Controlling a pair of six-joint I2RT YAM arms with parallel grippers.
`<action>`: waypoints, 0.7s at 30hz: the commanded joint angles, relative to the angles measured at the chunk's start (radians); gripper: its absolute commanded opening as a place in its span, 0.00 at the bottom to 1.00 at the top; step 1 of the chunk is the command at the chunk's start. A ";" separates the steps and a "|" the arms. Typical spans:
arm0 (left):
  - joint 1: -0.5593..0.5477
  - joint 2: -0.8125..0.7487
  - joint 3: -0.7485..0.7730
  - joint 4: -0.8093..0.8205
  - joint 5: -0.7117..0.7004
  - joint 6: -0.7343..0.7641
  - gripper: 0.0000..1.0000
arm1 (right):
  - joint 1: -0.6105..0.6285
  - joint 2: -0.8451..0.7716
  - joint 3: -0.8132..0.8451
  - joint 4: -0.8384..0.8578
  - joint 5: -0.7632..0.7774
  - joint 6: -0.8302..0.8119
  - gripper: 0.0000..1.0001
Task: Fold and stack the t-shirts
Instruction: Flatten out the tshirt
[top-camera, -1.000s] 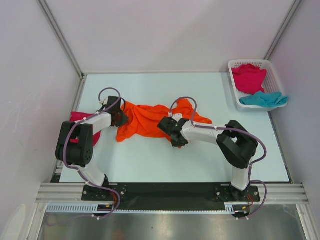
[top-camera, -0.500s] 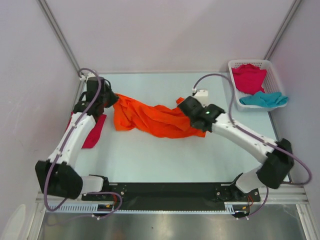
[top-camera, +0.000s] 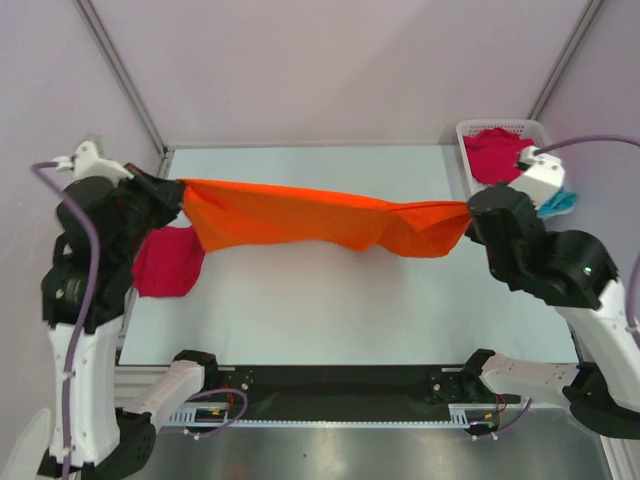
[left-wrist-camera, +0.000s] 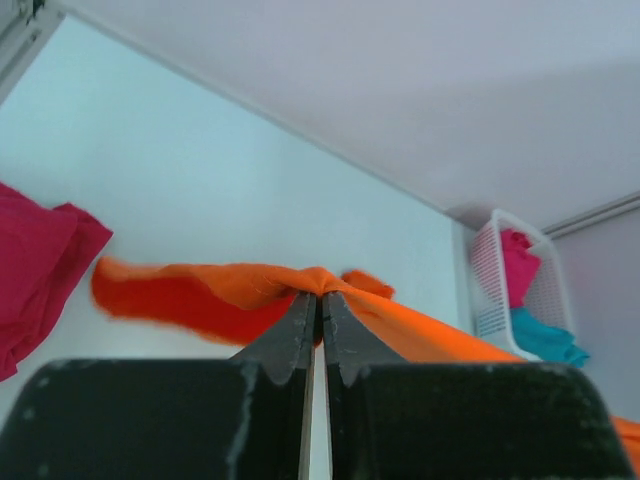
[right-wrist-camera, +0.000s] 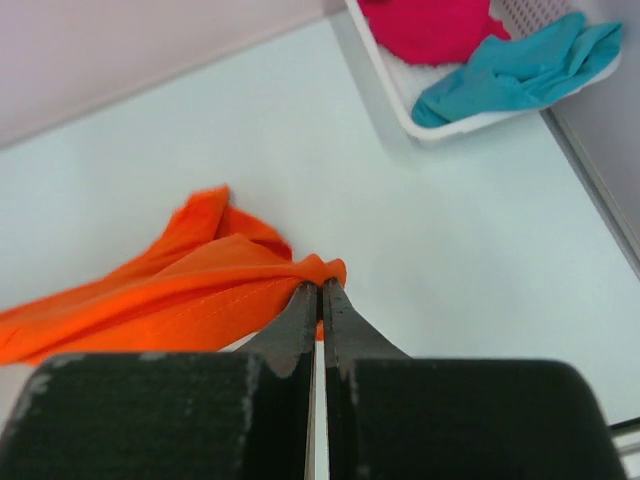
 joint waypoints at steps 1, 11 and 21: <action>0.011 -0.032 0.185 -0.117 -0.030 0.024 0.09 | -0.019 0.002 0.117 -0.129 0.119 -0.011 0.00; 0.049 0.303 0.221 0.018 0.000 0.069 0.08 | -0.471 0.348 0.292 0.225 -0.385 -0.315 0.00; 0.207 1.005 0.873 0.031 0.248 0.014 0.06 | -0.724 1.027 1.067 0.241 -0.618 -0.375 0.00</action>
